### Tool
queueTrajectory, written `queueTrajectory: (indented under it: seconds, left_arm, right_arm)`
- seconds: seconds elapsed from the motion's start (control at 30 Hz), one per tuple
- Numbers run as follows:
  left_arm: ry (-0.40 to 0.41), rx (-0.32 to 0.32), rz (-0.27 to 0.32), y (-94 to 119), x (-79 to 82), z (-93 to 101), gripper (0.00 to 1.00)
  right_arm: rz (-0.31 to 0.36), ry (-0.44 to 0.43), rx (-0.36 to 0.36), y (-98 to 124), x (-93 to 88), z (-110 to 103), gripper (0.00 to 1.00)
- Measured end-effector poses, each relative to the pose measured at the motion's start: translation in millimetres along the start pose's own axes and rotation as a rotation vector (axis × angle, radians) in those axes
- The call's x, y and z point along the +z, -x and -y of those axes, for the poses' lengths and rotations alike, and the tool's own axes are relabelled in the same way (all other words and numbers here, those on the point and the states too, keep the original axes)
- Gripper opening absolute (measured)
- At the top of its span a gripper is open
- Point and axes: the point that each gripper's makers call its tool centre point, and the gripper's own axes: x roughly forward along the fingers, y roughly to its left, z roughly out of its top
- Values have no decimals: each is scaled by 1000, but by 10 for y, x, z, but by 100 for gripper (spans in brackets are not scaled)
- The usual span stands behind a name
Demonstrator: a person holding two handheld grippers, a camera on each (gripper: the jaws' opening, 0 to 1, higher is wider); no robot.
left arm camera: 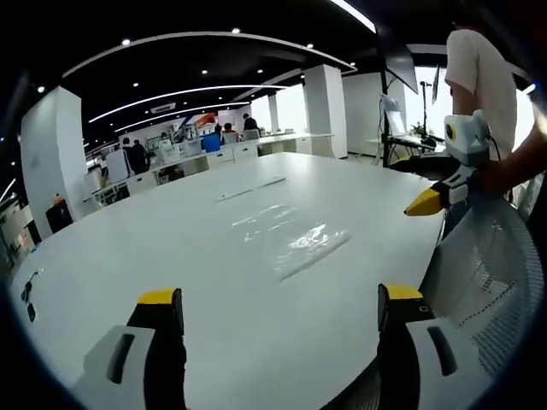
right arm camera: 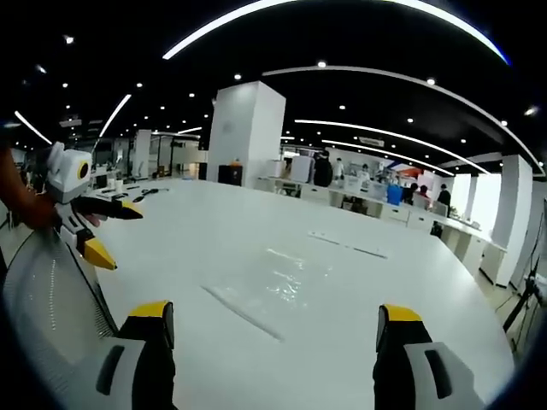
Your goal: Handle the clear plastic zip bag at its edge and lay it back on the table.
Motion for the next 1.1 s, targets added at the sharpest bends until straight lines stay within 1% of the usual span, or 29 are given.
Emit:
queueTrajectory:
  seconds: [0.17,0.3,0.43,0.6,0.73,0.9,1.03,1.1]
  left_arm:
    - [0,1,-9,-1,-14,5,92]
    - [-10,-1,-15,-5,-24,13,91]
    - [-17,-3,-31,-19,-60,26,91]
    - [-36,-14,-51,-41,-119,51,91]
    - [-46,-22,-62,-51,-151,60,90]
    - [-58,-21,-73,-55,-176,59,90]
    - [-89,-14,-86,-63,-197,59,89]
    - [-93,-7,-78,-54,-171,52,90]
  right_arm:
    - [1,2,-3,7,14,-11,98]
    - [3,-13,-12,11,7,24,97]
    - [19,-6,1,15,39,-7,96]
    - [20,-18,4,17,39,-11,96]
    - [-2,-41,3,14,-23,5,98]
    - [-8,-54,29,13,-34,-56,98]
    - [-22,-64,37,-4,-60,-75,98]
    - [-29,-67,35,-12,-75,-75,98]
